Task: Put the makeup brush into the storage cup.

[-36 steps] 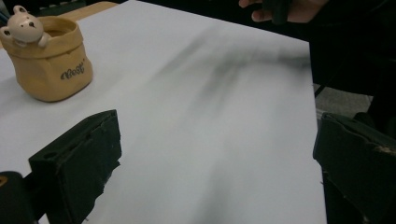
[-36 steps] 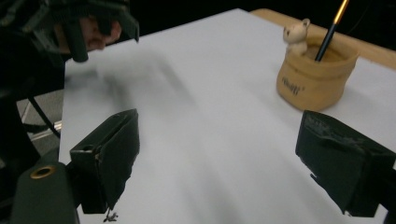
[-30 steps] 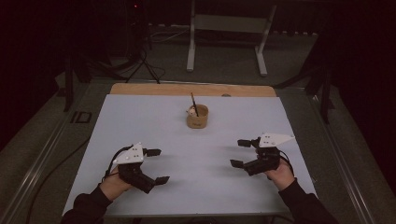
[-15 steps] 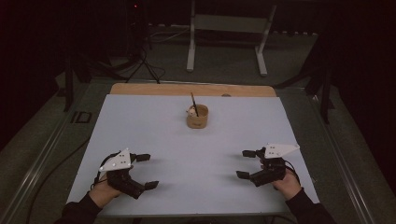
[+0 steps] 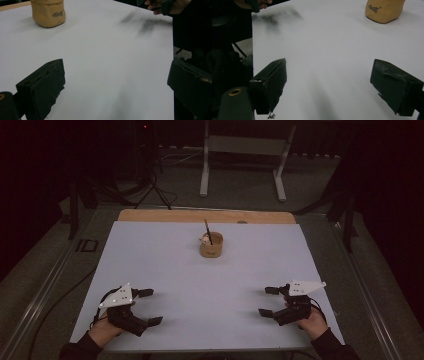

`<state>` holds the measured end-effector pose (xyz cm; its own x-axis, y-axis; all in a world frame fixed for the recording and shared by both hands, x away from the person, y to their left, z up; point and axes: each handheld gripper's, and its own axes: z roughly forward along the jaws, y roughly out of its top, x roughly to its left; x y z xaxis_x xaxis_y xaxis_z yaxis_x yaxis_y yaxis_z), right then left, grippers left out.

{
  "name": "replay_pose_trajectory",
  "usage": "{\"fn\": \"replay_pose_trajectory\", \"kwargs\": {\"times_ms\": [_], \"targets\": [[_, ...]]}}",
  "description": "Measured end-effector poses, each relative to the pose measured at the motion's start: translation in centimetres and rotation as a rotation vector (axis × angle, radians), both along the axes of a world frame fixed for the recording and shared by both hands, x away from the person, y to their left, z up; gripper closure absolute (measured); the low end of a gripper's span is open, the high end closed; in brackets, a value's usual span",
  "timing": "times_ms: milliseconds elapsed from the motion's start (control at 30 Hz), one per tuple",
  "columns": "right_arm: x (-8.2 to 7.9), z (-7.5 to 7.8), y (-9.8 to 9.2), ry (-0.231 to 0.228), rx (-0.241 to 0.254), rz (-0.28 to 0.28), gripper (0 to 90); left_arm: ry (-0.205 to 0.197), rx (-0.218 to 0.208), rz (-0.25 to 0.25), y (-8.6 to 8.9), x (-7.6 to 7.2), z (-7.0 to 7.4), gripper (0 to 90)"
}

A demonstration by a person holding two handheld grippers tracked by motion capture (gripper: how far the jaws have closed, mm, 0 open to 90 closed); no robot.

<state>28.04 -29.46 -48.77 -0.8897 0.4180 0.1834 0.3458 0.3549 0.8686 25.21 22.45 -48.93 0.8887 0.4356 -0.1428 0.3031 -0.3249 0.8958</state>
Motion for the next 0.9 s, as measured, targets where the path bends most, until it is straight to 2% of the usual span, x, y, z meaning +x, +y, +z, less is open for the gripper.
{"fn": "replay_pose_trajectory", "kwargs": {"times_ms": [267, 567, 667, 767, 900], "targets": [[-0.4, -0.3, -0.8, -0.002, 0.003, -0.016, 13.8, -0.004, 0.019, 0.042, 1.2, -0.4, -0.2, 2.5], [-0.7, -0.5, -1.8, 0.007, 0.017, -0.043, 13.8, 0.008, 0.042, 0.043, 2.0, -0.6, -0.8, 2.5], [-0.8, -0.7, -2.1, 0.005, 0.011, -0.052, 13.8, 0.004, 0.052, 0.052, 2.3, -0.6, -1.1, 2.5], [-0.8, -1.0, -2.4, 0.021, 0.007, -0.064, 13.8, 0.006, 0.054, 0.073, 2.7, -0.5, -1.4, 2.5], [-0.8, -1.1, -2.7, 0.016, 0.018, -0.071, 13.8, 0.014, 0.055, 0.08, 2.7, -0.4, -1.7, 2.5]]}}
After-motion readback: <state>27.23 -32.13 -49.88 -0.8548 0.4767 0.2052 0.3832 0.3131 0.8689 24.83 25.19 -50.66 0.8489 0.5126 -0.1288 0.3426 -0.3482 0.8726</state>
